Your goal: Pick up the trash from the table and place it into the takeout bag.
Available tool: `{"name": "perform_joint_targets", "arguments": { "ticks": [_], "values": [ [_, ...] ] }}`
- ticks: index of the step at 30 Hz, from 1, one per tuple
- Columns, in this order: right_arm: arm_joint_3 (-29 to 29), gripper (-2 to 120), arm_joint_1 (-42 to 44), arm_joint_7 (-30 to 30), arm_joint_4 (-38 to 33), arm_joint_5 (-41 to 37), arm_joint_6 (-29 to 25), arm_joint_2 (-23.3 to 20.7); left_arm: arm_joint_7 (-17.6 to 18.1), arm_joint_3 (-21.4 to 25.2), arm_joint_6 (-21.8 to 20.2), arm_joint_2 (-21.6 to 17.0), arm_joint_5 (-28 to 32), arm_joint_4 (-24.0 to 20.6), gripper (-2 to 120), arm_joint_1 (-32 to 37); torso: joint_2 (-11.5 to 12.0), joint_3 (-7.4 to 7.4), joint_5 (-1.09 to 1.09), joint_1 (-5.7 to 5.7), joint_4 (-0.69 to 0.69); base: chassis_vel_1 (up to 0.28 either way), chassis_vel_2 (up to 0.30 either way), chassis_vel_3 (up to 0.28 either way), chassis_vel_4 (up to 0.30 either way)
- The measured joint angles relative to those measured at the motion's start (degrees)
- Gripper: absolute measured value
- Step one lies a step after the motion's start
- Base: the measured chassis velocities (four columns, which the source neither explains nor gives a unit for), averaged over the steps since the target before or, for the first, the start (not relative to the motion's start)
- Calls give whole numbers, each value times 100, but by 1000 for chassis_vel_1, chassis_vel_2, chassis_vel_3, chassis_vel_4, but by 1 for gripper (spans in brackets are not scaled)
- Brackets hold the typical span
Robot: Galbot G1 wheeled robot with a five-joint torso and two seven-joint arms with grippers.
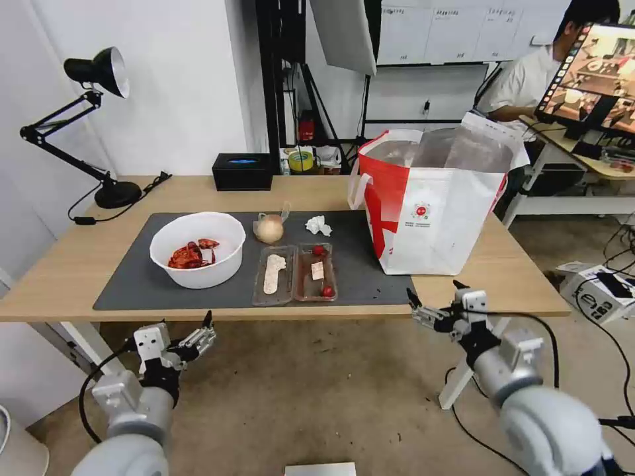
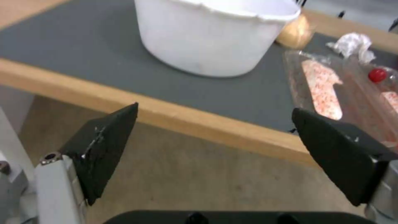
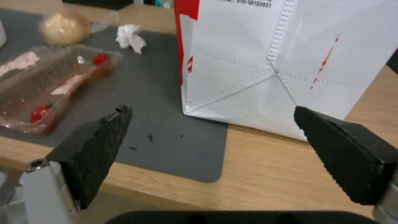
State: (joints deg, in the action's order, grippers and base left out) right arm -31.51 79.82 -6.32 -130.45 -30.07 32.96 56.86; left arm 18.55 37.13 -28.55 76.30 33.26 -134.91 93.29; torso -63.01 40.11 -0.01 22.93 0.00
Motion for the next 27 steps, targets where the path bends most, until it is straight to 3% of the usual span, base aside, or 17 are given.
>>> {"name": "perform_joint_targets", "arguments": {
  "ticks": [12,27],
  "values": [
    [169,100,-224,46,139,-279,-85,-137,163,4,-122,-47,506,-32,100,-78,0,-1,1,-1,-1,0,0,0,0],
    [236,100,-219,58,183,-236,-187,-84,557,-234,411,36,2761,-136,100,-235,-1,-1,1,-1,0,0,0,0,0]
  ]
}}
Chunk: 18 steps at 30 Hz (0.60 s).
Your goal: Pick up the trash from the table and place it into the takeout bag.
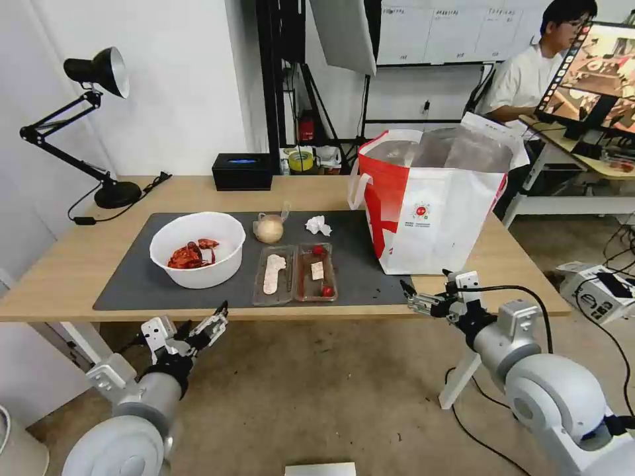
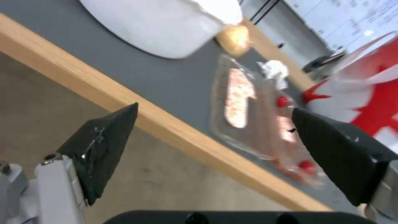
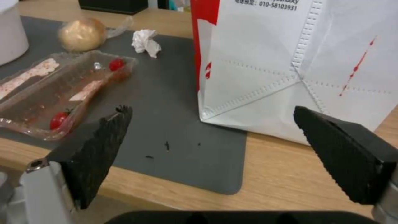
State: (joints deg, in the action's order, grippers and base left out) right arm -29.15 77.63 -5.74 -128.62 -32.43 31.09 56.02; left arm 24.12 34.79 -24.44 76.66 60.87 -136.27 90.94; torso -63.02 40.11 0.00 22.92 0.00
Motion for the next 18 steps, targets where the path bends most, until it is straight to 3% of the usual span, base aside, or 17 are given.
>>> {"name": "perform_joint_targets", "arguments": {
  "ticks": [6,18],
  "values": [
    [7,100,2,0,-5,7,-14,-11,170,-102,222,33,973,-46,100,-68,0,0,0,0,0,0,0,0,0],
    [20,100,12,4,-37,11,-22,-20,241,-140,466,63,1804,-95,100,-136,0,0,0,0,0,0,0,0,0]
  ]
}}
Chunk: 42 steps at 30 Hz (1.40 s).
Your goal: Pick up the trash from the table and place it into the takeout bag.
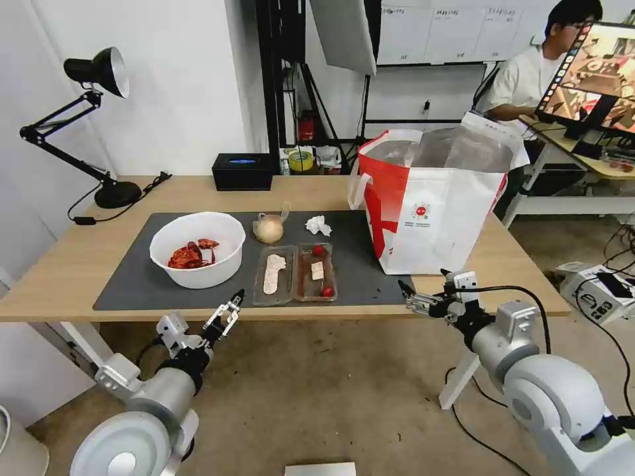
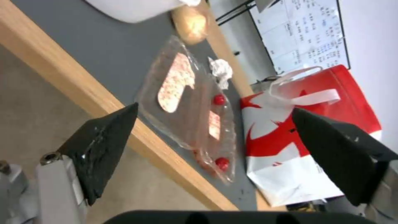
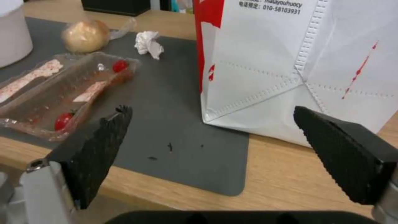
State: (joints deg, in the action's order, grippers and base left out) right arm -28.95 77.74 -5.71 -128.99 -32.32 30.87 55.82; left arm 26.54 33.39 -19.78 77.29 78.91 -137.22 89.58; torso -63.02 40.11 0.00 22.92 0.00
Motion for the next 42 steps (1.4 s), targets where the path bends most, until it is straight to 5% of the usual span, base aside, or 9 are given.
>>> {"name": "perform_joint_targets", "arguments": {
  "ticks": [42],
  "values": [
    [16,100,23,-13,36,37,-21,38,41,-822,101,10,-59,765,100,-722,0,0,0,0,0,0,0,0,0]
  ]
}}
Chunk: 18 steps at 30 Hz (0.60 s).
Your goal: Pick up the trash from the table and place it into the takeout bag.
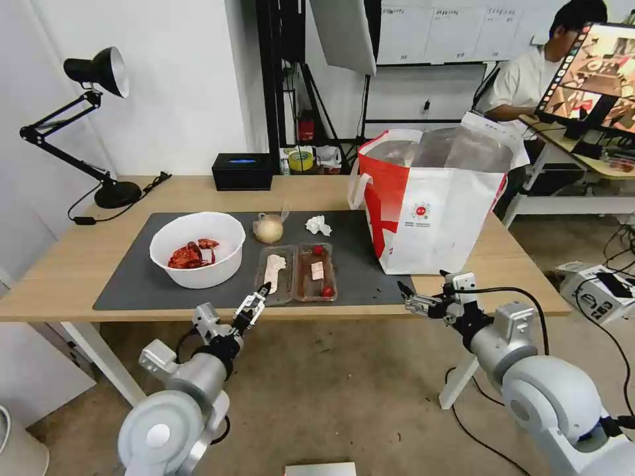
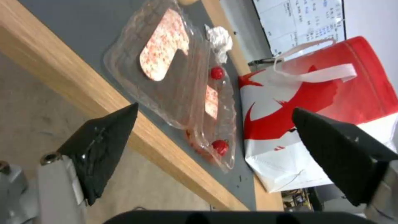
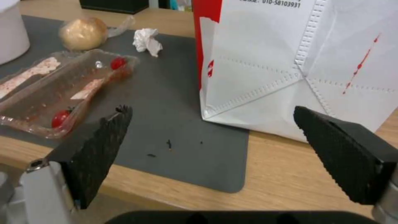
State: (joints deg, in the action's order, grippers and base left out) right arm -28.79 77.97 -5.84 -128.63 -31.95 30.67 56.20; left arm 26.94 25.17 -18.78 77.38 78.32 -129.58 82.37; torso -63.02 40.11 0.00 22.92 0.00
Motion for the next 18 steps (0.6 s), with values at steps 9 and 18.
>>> {"name": "perform_joint_targets", "arguments": {
  "ticks": [9,18],
  "values": [
    [-43,100,18,-5,4,0,1,-51,90,-298,0,1,4,205,100,-240,0,0,0,0,0,0,0,0,0],
    [-61,100,17,-6,51,-4,1,-62,151,-487,0,-16,32,395,100,-413,0,0,0,0,0,0,0,0,0]
  ]
}}
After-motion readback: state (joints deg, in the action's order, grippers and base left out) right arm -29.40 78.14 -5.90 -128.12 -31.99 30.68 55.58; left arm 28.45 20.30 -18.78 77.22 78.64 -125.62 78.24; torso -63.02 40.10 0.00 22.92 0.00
